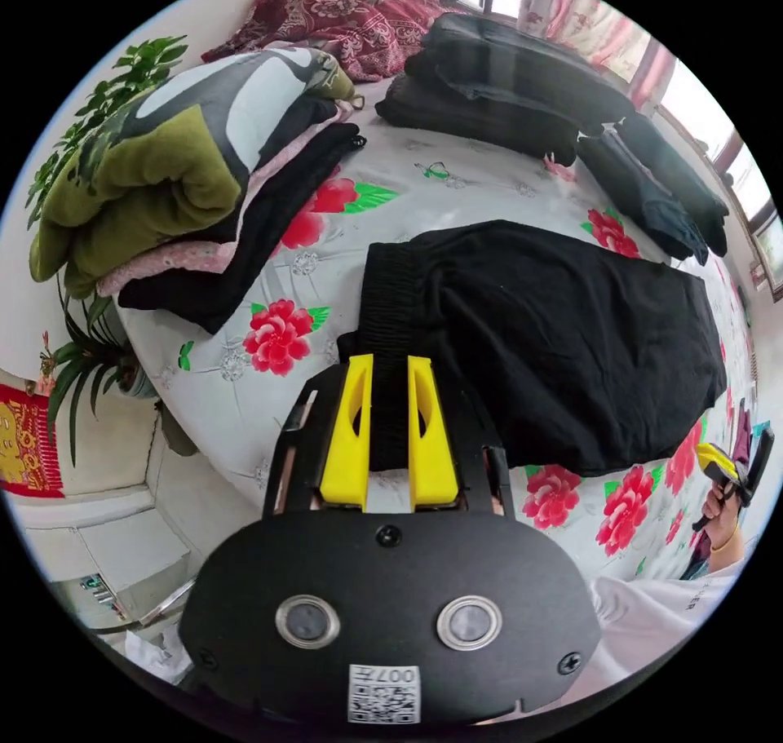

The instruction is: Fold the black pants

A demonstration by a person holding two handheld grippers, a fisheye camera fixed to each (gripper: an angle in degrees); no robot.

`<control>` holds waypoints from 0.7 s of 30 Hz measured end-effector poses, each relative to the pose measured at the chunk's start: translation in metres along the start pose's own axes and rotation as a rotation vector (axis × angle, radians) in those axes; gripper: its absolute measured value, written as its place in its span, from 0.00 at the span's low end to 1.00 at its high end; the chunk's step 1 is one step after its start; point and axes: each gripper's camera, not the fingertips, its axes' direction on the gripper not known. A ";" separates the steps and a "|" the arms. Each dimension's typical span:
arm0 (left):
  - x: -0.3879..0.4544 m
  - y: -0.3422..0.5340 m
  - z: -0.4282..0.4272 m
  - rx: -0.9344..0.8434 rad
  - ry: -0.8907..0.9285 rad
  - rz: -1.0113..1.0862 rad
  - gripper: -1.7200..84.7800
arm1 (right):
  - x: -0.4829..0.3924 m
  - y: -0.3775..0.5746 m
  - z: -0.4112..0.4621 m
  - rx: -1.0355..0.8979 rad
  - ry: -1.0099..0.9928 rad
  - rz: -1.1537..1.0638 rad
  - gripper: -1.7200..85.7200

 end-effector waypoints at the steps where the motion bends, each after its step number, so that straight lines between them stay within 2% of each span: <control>1: 0.006 -0.005 0.000 0.005 -0.009 0.029 0.10 | -0.006 -0.007 0.010 -0.035 0.015 -0.045 0.05; 5: 0.022 -0.014 -0.004 -0.015 -0.041 0.065 0.09 | -0.016 -0.035 0.030 -0.071 0.082 -0.128 0.05; 9: 0.037 -0.013 -0.010 0.018 -0.062 0.101 0.09 | -0.016 -0.055 0.053 -0.166 0.032 -0.122 0.05; 14: 0.052 -0.018 -0.015 0.006 -0.091 0.138 0.09 | -0.034 -0.059 0.048 -0.068 0.054 -0.174 0.04; 17: 0.063 -0.023 -0.017 -0.008 -0.113 0.153 0.08 | -0.021 -0.065 0.056 -0.130 0.025 -0.105 0.04; 21: 0.072 -0.023 -0.021 0.005 -0.122 0.153 0.08 | -0.016 -0.080 0.055 -0.097 -0.020 -0.087 0.03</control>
